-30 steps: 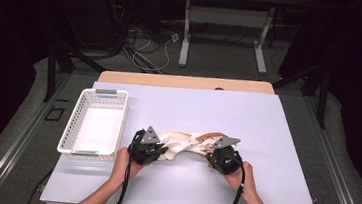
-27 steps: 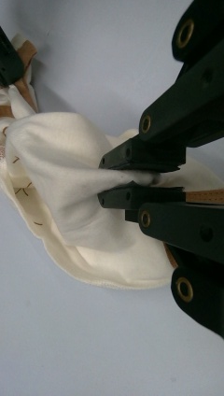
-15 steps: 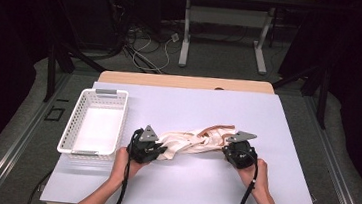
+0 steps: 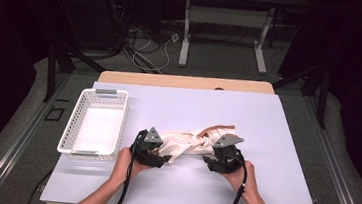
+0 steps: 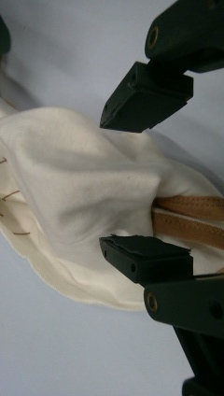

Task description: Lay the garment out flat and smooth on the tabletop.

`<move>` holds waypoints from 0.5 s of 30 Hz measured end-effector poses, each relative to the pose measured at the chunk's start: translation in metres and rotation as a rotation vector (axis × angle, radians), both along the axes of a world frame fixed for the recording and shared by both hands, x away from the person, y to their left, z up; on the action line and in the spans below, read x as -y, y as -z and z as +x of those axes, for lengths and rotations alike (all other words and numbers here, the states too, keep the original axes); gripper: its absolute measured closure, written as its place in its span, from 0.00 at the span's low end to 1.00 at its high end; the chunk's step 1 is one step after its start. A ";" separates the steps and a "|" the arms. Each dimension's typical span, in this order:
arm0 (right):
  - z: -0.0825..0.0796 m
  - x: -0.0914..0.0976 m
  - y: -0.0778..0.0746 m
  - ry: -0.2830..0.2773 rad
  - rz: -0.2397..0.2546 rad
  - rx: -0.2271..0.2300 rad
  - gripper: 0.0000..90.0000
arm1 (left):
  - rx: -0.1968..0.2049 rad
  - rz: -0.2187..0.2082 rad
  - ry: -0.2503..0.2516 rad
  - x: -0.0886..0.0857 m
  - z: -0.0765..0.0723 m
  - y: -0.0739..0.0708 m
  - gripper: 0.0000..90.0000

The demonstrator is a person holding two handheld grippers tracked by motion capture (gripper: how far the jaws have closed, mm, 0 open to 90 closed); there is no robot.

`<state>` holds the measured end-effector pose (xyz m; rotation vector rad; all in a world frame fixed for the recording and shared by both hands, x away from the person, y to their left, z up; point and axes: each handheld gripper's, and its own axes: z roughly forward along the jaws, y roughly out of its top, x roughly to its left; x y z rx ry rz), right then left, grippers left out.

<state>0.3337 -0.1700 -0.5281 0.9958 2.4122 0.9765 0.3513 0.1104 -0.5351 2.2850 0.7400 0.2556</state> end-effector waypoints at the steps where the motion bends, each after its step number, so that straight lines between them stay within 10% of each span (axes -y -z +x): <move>1: -0.001 -0.003 0.001 -0.010 0.013 0.004 0.49 | 0.000 -0.001 0.008 0.000 0.000 0.000 0.40; 15: 0.006 -0.034 0.028 -0.011 0.006 0.006 0.60 | 0.000 0.046 0.010 0.006 -0.002 0.007 0.68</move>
